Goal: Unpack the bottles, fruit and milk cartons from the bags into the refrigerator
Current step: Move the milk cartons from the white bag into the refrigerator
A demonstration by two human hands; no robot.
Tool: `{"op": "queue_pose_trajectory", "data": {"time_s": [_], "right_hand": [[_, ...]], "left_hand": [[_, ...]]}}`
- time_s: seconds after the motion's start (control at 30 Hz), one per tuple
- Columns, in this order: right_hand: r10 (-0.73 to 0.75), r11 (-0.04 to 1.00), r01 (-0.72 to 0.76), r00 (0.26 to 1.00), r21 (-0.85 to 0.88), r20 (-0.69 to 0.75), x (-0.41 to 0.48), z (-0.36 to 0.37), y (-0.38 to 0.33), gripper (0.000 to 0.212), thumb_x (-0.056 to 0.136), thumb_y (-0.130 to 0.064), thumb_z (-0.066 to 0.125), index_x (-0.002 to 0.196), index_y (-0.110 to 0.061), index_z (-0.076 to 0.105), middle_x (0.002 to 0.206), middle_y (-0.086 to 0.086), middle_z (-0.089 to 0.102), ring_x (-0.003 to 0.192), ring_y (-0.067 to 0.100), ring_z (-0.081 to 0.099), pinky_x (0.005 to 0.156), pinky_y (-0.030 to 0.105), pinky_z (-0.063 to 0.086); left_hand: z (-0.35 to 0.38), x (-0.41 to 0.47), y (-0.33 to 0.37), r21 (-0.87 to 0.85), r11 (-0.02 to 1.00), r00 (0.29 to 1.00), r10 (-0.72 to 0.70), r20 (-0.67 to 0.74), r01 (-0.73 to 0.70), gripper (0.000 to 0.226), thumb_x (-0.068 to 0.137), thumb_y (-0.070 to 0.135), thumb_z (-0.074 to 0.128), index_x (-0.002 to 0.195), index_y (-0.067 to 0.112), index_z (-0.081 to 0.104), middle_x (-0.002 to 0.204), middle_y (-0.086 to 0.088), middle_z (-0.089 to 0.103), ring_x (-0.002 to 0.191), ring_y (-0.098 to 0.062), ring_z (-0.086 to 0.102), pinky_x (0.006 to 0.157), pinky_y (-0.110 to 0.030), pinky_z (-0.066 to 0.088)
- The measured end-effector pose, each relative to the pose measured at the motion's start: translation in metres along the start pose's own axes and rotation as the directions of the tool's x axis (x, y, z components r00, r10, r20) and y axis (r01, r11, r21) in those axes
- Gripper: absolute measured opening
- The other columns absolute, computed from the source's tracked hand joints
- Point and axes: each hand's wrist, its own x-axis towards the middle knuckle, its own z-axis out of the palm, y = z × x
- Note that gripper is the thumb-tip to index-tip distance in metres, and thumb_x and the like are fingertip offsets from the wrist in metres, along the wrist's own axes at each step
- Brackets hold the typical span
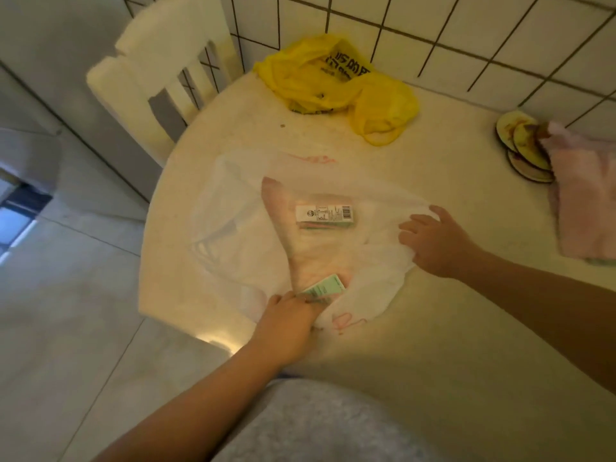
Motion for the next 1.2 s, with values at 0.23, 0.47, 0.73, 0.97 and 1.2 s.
{"op": "queue_pose_trajectory", "data": {"time_s": [0.23,0.47,0.73,0.97,1.2], "right_hand": [[0.038,0.901,-0.126,0.976,0.415,0.216,-0.011,0.014,0.009,0.048,0.099,-0.017,0.039,0.145,-0.032,0.038,0.145,-0.003,0.051,0.141,0.013,0.038,0.121,0.042,-0.004],[0.043,0.865,0.097,0.963,0.493,-0.265,0.027,-0.033,-0.025,0.039,0.094,-0.017,0.051,0.132,-0.017,0.057,0.128,0.007,0.063,0.117,0.032,0.056,0.105,0.042,0.032],[-0.213,0.892,0.307,0.933,0.331,-0.291,0.088,-0.049,-0.070,0.039,0.096,-0.024,0.051,0.135,-0.022,0.053,0.134,0.001,0.054,0.122,0.029,0.045,0.095,0.040,0.034],[-0.159,0.959,0.197,0.969,0.201,-0.191,0.128,-0.029,-0.078,0.057,0.090,-0.027,0.058,0.143,-0.023,0.037,0.138,0.005,0.048,0.120,0.034,0.050,0.092,0.043,0.039],[-0.019,0.959,0.064,0.986,0.274,-0.165,0.145,-0.028,-0.087,0.034,0.092,-0.019,0.058,0.123,-0.011,0.048,0.121,0.011,0.058,0.107,0.035,0.058,0.085,0.042,0.044]], "left_hand": [[0.014,-0.013,0.038,-0.175,0.959,0.956,-0.251,-0.152,0.224,0.061,0.087,0.083,0.024,0.136,0.055,0.047,0.141,0.011,0.057,0.121,-0.018,0.055,0.100,-0.036,0.038],[0.008,-0.020,0.044,-0.281,0.909,0.880,-0.384,-0.280,0.308,0.071,0.091,0.068,0.014,0.117,0.034,0.071,0.109,0.003,0.073,0.097,-0.023,0.067,0.081,-0.035,0.045],[0.014,0.018,0.025,-0.270,0.909,0.909,-0.372,-0.189,0.317,0.039,0.099,0.036,0.050,0.135,0.024,0.054,0.127,-0.004,0.061,0.106,-0.030,0.061,0.083,-0.038,0.051],[0.026,0.019,0.003,-0.040,0.878,0.877,-0.479,-0.046,0.477,0.064,0.083,0.074,0.051,0.129,0.029,0.050,0.122,0.000,0.062,0.109,-0.027,0.057,0.091,-0.040,0.042],[0.037,0.023,0.001,-0.082,0.843,0.841,-0.537,-0.066,0.531,0.073,0.080,0.080,0.047,0.127,0.024,0.049,0.126,-0.003,0.056,0.105,-0.030,0.060,0.087,-0.042,0.048]]}}
